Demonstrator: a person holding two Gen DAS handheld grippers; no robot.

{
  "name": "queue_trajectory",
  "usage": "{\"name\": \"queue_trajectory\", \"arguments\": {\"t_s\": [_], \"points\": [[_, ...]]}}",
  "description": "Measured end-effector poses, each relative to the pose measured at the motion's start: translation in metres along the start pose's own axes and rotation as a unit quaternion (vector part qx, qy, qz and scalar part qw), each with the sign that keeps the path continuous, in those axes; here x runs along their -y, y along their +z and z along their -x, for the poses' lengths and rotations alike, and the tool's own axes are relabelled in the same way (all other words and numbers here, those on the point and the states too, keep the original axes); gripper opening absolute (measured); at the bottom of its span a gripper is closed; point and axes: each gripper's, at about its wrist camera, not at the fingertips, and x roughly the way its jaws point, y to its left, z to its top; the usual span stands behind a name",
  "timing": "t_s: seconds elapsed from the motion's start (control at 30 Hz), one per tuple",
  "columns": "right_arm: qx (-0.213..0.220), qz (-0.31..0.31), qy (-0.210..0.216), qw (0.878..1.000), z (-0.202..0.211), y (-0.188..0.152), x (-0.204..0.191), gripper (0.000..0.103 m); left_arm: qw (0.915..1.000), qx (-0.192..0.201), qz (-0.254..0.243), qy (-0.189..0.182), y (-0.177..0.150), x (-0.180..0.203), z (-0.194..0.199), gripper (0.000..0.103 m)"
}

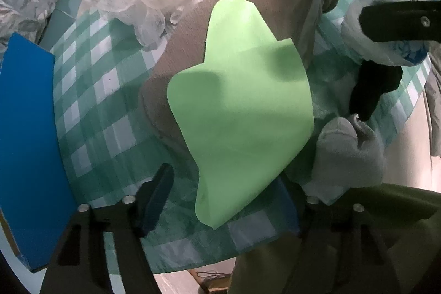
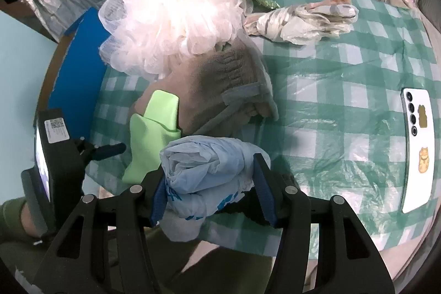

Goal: Organize soft objects
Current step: 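Grasp the lime-green cloth with the left gripper while the right gripper holds the sock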

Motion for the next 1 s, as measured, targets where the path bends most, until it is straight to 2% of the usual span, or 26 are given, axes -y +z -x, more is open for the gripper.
{"name": "queue_trajectory", "arguments": {"t_s": [0.07, 0.1, 0.13, 0.23, 0.43, 0.67, 1.0], "points": [[0.003, 0.002, 0.001, 1.0, 0.002, 0.0, -0.001, 0.056, 1.0, 0.003, 0.004, -0.006, 0.001, -0.004, -0.001, 0.052], [0.004, 0.003, 0.002, 1.0, 0.002, 0.0, -0.003, 0.056, 0.9999, 0.003, 0.006, -0.009, 0.001, -0.005, 0.0, 0.041], [0.006, 0.004, 0.003, 1.0, 0.003, 0.002, -0.004, 0.056, 0.9999, 0.003, 0.008, -0.009, 0.001, -0.004, 0.001, 0.033], [0.01, 0.008, -0.001, 1.0, 0.008, 0.005, -0.004, 0.056, 0.9997, 0.015, 0.014, -0.012, 0.0, -0.007, 0.009, 0.023], [0.02, 0.011, 0.001, 1.0, 0.018, 0.007, -0.002, 0.056, 0.9986, 0.046, 0.016, -0.021, -0.005, -0.01, 0.036, 0.018], [0.026, 0.011, 0.003, 1.0, 0.027, 0.007, -0.003, 0.056, 0.9951, 0.073, 0.034, -0.058, -0.011, -0.013, 0.072, 0.018], [0.019, 0.011, 0.007, 1.0, 0.018, 0.012, -0.003, 0.056, 0.9852, 0.07, 0.091, -0.127, -0.003, -0.049, 0.067, 0.018]]}}
